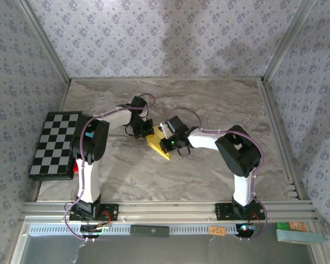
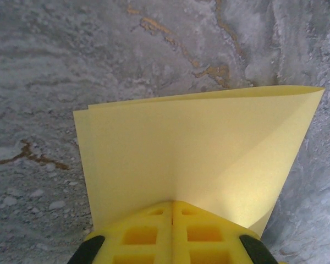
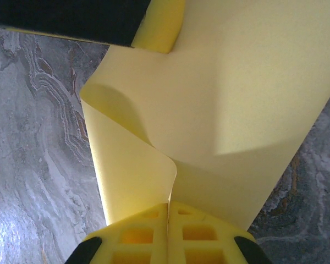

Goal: Fold a paper plane with a square sheet of paper (pick it up from the middle)

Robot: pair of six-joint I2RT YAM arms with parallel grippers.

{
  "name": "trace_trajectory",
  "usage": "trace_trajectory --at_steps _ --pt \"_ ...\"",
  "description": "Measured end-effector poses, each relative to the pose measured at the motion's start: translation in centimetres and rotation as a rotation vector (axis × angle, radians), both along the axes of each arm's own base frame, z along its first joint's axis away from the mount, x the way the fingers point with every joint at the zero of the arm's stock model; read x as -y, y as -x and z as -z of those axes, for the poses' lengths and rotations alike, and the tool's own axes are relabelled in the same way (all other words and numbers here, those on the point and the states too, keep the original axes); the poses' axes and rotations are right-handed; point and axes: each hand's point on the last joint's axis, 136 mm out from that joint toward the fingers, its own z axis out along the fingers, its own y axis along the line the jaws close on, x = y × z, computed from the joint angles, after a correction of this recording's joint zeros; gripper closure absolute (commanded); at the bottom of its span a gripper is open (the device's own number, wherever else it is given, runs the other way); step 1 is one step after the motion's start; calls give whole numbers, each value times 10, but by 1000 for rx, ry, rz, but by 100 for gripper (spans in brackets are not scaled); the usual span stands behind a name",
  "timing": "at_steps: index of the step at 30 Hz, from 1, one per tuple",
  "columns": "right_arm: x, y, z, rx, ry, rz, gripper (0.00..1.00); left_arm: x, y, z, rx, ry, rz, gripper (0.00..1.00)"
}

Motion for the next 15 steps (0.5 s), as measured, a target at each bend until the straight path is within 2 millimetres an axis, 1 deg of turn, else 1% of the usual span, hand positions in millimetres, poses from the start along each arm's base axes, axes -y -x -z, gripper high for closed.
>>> trace_trajectory --at_steps 13,15 --pt "1 0 0 -3 11 -3 100 3 0 -1 5 -4 22 100" --pt "0 0 0 -6 14 -4 100 2 0 -2 4 -10 25 98"
